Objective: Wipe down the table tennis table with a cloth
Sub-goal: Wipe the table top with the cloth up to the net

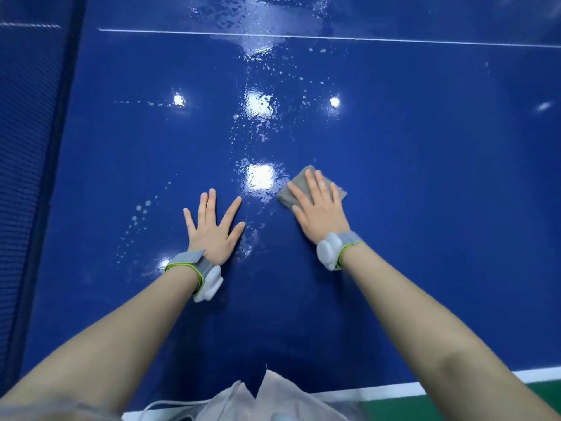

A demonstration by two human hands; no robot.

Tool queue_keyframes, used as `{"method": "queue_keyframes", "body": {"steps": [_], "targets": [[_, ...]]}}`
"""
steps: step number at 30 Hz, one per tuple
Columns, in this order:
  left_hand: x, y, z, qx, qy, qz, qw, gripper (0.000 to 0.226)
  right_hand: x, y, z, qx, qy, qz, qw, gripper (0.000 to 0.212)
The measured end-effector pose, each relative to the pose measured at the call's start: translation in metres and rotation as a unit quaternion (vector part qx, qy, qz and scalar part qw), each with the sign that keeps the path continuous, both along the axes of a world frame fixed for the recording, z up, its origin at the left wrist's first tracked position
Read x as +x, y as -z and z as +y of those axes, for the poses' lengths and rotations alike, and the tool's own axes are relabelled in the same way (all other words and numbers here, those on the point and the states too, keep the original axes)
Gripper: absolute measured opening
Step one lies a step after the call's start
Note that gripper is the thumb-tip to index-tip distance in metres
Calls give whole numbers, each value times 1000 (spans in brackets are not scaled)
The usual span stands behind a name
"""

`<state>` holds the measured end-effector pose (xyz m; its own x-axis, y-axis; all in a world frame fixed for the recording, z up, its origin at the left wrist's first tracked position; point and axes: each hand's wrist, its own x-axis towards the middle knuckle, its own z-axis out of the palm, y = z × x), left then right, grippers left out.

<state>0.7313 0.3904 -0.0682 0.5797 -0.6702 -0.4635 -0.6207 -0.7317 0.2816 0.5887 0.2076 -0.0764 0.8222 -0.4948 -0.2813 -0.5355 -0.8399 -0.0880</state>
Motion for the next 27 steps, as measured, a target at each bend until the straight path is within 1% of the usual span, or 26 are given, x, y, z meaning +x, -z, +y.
{"method": "queue_keyframes", "body": {"steps": [1, 3, 5, 7, 9, 13, 15, 17, 19, 23, 25, 27], "targets": [[0, 0, -2, 1, -2, 1, 1000, 52, 3, 0, -12, 2, 29, 5, 1000, 57], [1, -1, -6, -1, -10, 1, 1000, 52, 13, 4, -31, 4, 120, 8, 993, 51], [2, -1, -10, -5, -14, -1, 1000, 51, 26, 5, -41, -1, 193, -1, 981, 52], [6, -1, -13, -7, -15, -2, 1000, 51, 42, 6, -41, -2, 235, 1, 972, 54], [11, -1, -18, -4, -19, -2, 1000, 51, 56, 5, -29, -14, 216, 11, 976, 56], [19, 1, -35, -13, -34, -3, 999, 51, 59, 0, 3, 6, 61, -7, 998, 59], [23, 1, -43, -14, -33, -3, 999, 51, 54, -2, -5, 22, 0, -15, 1000, 58], [26, 1, -47, -9, -27, -7, 1000, 51, 55, -4, -25, 23, -26, -16, 999, 56], [29, 2, -49, -6, -22, -20, 1000, 51, 63, -5, -50, 27, -9, -6, 1000, 55], [36, 4, -56, -7, -13, -27, 1000, 52, 83, -5, -84, 38, 76, -3, 996, 56], [41, 4, -61, -8, -10, -31, 999, 53, 92, -3, -85, 36, 110, -2, 993, 56], [45, 5, -66, -10, -12, -39, 999, 53, 97, -3, -76, 27, 116, 6, 993, 58]]}}
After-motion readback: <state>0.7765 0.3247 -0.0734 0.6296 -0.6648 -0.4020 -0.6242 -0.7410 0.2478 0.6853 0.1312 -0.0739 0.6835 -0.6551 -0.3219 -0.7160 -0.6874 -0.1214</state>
